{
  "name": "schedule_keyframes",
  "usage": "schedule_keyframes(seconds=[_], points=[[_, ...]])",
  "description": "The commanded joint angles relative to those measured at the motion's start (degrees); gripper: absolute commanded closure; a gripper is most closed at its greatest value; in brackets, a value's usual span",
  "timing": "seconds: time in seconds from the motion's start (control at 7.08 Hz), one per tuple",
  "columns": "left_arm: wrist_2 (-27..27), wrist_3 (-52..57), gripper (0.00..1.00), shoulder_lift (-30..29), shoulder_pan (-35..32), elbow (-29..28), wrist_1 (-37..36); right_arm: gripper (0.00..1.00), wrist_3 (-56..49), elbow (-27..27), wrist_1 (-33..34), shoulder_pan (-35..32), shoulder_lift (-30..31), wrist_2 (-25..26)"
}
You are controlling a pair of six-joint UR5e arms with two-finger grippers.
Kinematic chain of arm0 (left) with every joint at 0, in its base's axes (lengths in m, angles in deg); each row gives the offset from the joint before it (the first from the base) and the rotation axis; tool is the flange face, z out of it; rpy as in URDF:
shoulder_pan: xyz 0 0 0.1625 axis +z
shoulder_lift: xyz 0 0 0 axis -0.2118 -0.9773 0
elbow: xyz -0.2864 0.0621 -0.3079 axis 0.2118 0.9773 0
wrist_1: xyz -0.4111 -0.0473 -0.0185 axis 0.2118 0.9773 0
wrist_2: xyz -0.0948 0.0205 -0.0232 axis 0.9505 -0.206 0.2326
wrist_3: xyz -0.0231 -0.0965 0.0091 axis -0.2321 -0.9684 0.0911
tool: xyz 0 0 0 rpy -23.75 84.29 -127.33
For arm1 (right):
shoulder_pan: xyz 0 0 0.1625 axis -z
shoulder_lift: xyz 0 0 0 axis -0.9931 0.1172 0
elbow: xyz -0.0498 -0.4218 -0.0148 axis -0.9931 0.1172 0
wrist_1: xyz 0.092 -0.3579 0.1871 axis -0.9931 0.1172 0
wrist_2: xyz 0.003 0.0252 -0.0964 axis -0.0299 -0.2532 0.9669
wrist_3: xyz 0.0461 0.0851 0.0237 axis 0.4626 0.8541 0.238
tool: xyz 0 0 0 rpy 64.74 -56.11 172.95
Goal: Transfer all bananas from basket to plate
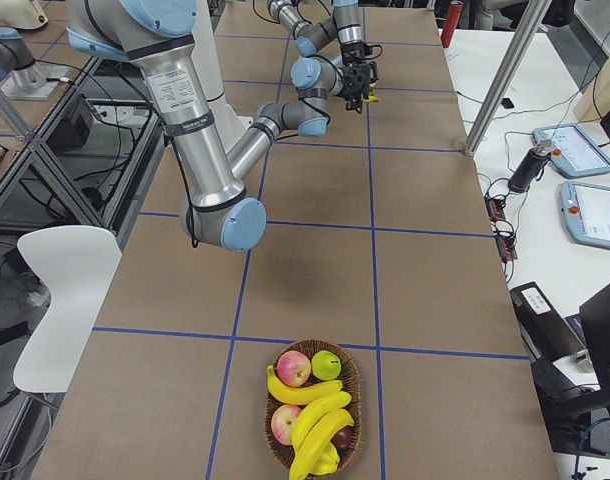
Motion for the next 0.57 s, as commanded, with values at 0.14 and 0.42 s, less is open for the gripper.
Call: schedule_keyframes(seconds=[0.14,0.42], points=[[0.0,0.3,0.35,0.3,0.1,0.1,0.8,1.0,-0.1,0.0,-1.2,0.0,1.0,0.0],[0.0,-0.2,1.0,0.3,0.1,0.1,0.6,1.0,0.0,0.1,-2.7,0.0,1.3,0.1]])
